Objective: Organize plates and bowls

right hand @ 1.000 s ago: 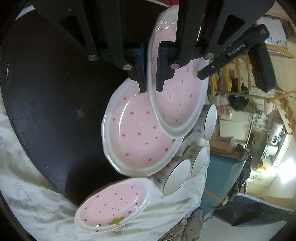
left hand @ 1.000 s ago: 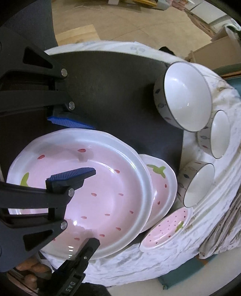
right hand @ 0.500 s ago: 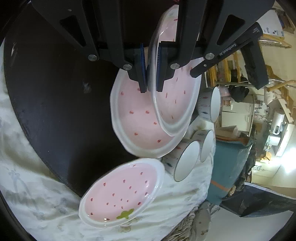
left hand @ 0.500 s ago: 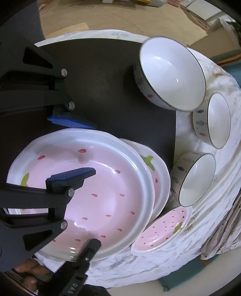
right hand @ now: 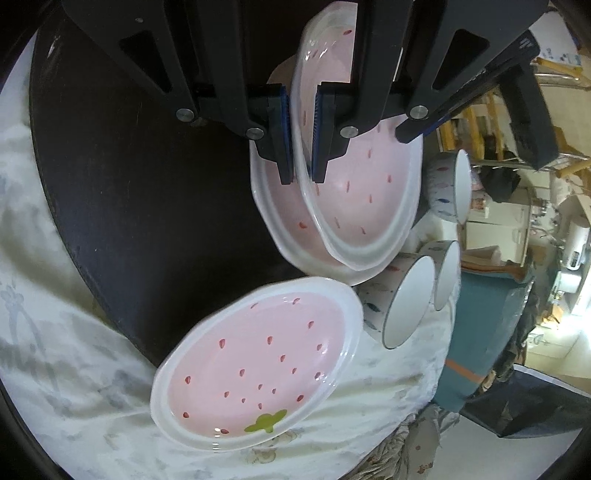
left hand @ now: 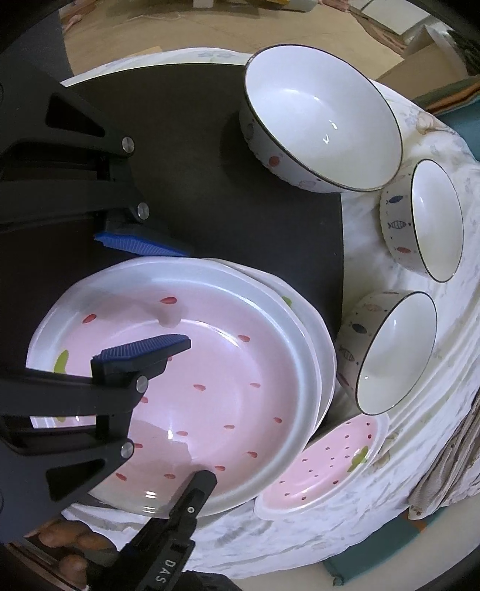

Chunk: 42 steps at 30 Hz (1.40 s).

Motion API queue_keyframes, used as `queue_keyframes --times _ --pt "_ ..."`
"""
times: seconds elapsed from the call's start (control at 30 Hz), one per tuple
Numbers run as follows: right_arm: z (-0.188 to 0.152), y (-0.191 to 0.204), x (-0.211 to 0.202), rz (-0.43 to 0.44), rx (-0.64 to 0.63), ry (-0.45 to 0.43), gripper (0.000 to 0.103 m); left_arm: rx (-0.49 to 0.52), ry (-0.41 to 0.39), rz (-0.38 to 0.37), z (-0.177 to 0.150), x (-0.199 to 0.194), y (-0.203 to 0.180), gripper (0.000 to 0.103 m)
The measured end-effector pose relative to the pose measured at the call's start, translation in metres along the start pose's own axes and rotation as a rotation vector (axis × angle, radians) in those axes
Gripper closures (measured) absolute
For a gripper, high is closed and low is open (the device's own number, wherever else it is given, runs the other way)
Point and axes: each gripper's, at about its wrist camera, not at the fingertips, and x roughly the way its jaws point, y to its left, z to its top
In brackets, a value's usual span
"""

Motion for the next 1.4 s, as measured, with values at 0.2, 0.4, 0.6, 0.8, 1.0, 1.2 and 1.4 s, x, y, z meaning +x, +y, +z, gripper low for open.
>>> queue_keyframes --times 0.2,0.4,0.6,0.8,1.0,1.2,1.4 --pt "0.003 -0.004 0.002 -0.017 0.008 -0.016 0.088 0.003 -0.004 0.077 0.0 0.0 0.011 0.061" --pt "0.009 -0.006 -0.001 -0.005 0.024 -0.041 0.088 -0.029 0.011 0.017 -0.003 0.002 0.021 0.057" --pt "0.007 0.006 -0.003 -0.082 -0.023 -0.018 0.087 -0.012 0.009 0.024 -0.004 0.001 0.02 0.057" --pt "0.007 0.005 -0.005 -0.096 -0.037 -0.006 0.088 0.004 0.004 0.034 -0.001 0.003 0.013 0.057" --pt "0.011 0.003 -0.022 -0.152 -0.041 -0.055 0.087 0.007 0.009 0.048 -0.003 0.005 0.014 0.056" --pt "0.014 0.0 -0.022 -0.179 -0.042 -0.064 0.087 -0.037 0.031 -0.003 -0.003 0.009 0.018 0.055" --pt "0.012 -0.01 -0.017 -0.168 0.0 -0.045 0.032 -0.014 0.053 -0.029 -0.006 0.017 0.012 0.055"
